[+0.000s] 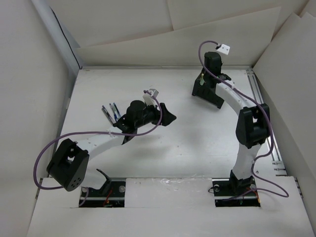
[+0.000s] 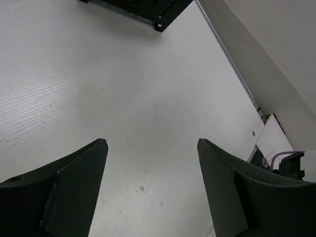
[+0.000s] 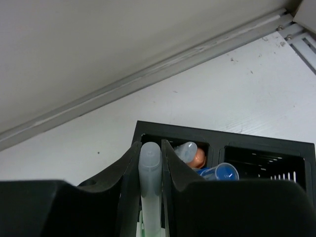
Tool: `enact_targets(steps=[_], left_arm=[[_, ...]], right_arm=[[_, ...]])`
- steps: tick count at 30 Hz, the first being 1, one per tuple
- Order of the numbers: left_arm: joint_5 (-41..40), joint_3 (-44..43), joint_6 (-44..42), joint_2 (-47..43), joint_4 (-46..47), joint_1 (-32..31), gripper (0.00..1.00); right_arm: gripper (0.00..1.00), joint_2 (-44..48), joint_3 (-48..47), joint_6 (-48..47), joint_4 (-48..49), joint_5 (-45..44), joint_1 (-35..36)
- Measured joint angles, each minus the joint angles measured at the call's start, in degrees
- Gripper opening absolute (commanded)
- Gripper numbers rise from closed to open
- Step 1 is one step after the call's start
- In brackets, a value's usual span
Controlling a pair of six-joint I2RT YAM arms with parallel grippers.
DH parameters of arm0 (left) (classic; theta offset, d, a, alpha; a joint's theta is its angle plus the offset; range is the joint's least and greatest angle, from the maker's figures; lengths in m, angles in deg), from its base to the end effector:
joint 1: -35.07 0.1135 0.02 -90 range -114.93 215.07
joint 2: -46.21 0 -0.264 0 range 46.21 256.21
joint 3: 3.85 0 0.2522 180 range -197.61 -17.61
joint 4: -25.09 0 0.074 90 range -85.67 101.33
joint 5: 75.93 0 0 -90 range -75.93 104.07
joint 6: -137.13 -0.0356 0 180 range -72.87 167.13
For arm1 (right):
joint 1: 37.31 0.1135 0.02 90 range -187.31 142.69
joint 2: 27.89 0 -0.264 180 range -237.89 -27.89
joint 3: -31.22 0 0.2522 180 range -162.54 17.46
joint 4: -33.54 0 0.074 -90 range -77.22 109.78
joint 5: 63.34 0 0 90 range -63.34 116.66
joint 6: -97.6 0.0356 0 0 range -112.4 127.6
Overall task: Sort the stationery into containers
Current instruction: Place the pen in the storage box.
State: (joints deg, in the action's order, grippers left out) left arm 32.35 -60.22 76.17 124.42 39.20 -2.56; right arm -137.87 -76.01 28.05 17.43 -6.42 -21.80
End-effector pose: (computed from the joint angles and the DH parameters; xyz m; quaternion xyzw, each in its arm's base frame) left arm 0.2363 -0.1963 0.2636 0.1599 0.7337 -0.4569 0.4769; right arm 0.4488 0.1044 0.3159 0.1991 0.7719 -0.0481 0.6019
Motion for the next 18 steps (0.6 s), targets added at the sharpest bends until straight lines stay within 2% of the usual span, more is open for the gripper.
enact_targets(steps=[18], left_arm=[[1.62, 0.02, 0.63, 0.48, 0.15, 0.74, 0.71]], right_arm=[[0.0, -5.31, -8.02, -4.9, -1.16, -8.44, 0.61]])
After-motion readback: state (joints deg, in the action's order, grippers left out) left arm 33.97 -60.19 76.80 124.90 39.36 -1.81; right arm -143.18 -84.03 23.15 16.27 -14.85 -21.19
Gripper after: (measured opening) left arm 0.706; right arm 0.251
